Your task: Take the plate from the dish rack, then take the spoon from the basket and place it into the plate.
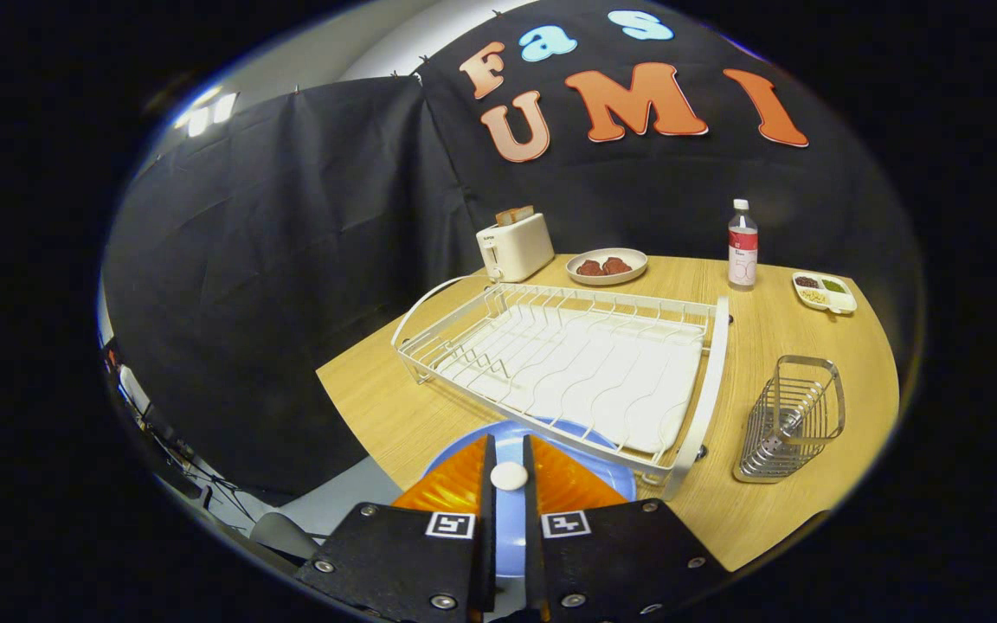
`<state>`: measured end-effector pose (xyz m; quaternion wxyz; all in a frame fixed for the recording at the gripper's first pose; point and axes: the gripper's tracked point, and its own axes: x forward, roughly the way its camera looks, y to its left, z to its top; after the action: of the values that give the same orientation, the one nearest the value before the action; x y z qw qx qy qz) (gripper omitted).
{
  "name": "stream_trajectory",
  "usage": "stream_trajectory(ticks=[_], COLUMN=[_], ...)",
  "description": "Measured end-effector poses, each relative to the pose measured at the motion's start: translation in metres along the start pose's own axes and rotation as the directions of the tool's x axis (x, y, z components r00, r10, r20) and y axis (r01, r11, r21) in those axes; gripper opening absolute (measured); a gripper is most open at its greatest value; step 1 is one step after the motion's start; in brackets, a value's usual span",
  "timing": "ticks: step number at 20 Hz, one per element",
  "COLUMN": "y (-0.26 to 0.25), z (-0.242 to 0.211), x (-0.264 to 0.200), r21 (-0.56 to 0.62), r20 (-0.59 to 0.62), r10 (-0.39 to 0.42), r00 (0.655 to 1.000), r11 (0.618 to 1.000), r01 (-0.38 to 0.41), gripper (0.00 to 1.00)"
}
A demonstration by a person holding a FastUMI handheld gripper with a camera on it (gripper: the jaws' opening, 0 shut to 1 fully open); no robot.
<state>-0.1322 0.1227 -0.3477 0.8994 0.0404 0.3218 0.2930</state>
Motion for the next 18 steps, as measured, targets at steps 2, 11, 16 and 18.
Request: stream_trajectory(ticks=[2,11,16,18], y=[-0.013,-0.057,-0.072,-0.077], z=[-0.016,-0.04,-0.008,0.012], x=[-0.003,-0.009,-0.031,-0.043], r21=[-0.018,0.062,0.075,0.078], r20=[-0.055,-0.129,-0.055,-0.013], r10=[-0.036,-0.171,-0.235,-0.262], r00=[0.998,0.977,0.97,0.965], r11=[0.999,0.982,0.968,0.962], r01=[0.035,0.18,0.239,0.262], gripper=[0.17,0.3,0.47,0.53])
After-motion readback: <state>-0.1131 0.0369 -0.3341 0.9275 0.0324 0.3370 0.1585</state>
